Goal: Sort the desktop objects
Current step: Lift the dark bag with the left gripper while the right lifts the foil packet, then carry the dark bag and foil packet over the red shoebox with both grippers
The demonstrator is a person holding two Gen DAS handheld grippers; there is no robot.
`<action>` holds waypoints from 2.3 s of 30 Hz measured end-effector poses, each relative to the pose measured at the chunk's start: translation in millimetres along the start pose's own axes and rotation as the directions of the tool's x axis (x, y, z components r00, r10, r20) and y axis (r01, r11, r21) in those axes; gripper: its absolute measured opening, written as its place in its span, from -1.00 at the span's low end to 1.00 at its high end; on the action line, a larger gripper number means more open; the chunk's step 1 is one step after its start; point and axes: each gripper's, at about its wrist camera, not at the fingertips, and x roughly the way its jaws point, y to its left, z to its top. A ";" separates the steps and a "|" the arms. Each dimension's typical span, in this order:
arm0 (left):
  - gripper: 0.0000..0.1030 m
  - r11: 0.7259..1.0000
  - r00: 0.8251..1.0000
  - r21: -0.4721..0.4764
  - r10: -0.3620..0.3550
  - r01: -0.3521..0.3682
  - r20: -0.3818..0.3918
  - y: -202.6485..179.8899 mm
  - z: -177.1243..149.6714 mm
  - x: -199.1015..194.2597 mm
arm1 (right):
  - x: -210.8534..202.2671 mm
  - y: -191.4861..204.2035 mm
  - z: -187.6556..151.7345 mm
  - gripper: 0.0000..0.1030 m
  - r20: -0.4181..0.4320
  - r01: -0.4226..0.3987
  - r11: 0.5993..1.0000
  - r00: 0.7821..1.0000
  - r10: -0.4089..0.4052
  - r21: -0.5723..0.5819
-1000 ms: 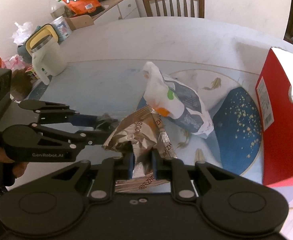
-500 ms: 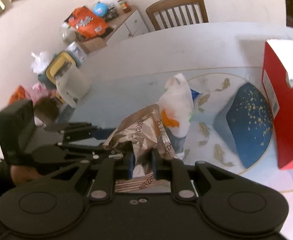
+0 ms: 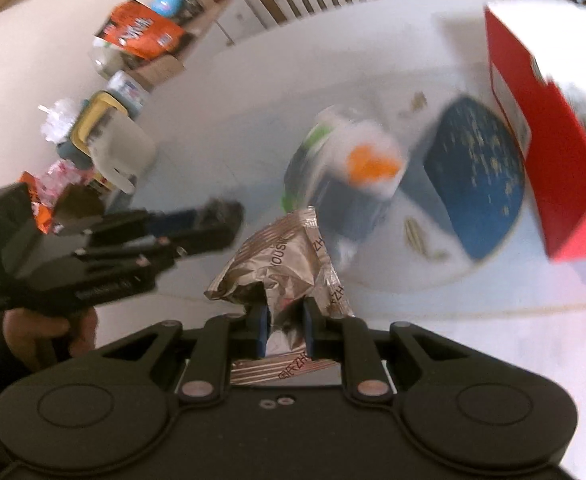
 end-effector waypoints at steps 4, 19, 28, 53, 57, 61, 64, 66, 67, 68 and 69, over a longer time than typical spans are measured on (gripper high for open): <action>-0.28 1.000 1.000 0.001 -0.004 0.004 -0.008 -1.5 -2.8 0.2 | -4.2 0.0 -3.9 -0.69 0.007 0.007 1.000 1.000 -0.007 -0.002; -0.28 0.999 0.999 0.030 -0.034 0.034 0.003 -21.1 12.8 -13.0 | -44.1 7.0 9.5 -0.69 0.093 0.052 0.996 0.995 -0.045 -0.077; -0.28 0.996 0.998 0.074 -0.056 0.054 0.018 -48.9 41.6 -8.2 | -78.6 -13.9 30.6 -0.69 0.175 0.090 0.991 0.982 -0.072 -0.100; -0.28 0.984 0.995 0.167 -0.073 0.061 0.065 -154.1 131.1 68.1 | -155.2 -125.2 87.5 -0.69 0.292 0.142 0.978 0.952 -0.093 -0.151; -0.28 0.982 0.995 0.179 -0.073 0.060 0.066 -167.6 141.7 81.3 | -160.9 -141.4 90.2 -0.69 0.296 0.153 0.977 0.950 -0.104 -0.149; -0.28 0.979 0.995 0.197 -0.072 0.059 0.062 -178.0 150.6 94.9 | -168.2 -161.6 92.0 -0.69 0.301 0.180 0.973 0.945 -0.131 -0.143; -0.28 0.977 0.996 0.206 -0.073 0.061 0.051 -184.2 155.9 107.8 | -168.9 -173.9 94.8 -0.69 0.301 0.198 0.971 0.942 -0.151 -0.134; -0.28 0.973 0.996 0.220 -0.074 0.064 0.039 -189.2 159.4 117.2 | -168.3 -182.2 96.3 -0.68 0.301 0.213 0.968 0.939 -0.166 -0.130; -0.28 0.971 0.997 0.229 -0.075 0.065 0.034 -190.4 161.2 121.7 | -167.7 -185.6 97.2 -0.69 0.301 0.221 0.967 0.937 -0.174 -0.129; -0.28 0.970 0.997 0.235 -0.073 0.065 0.027 -194.3 163.2 127.0 | -166.8 -189.5 98.2 -0.69 0.300 0.227 0.966 0.937 -0.182 -0.125; -0.28 0.969 0.997 0.239 -0.072 0.065 0.021 -196.3 164.4 132.1 | -166.0 -194.2 99.3 -0.69 0.296 0.231 0.966 0.936 -0.188 -0.120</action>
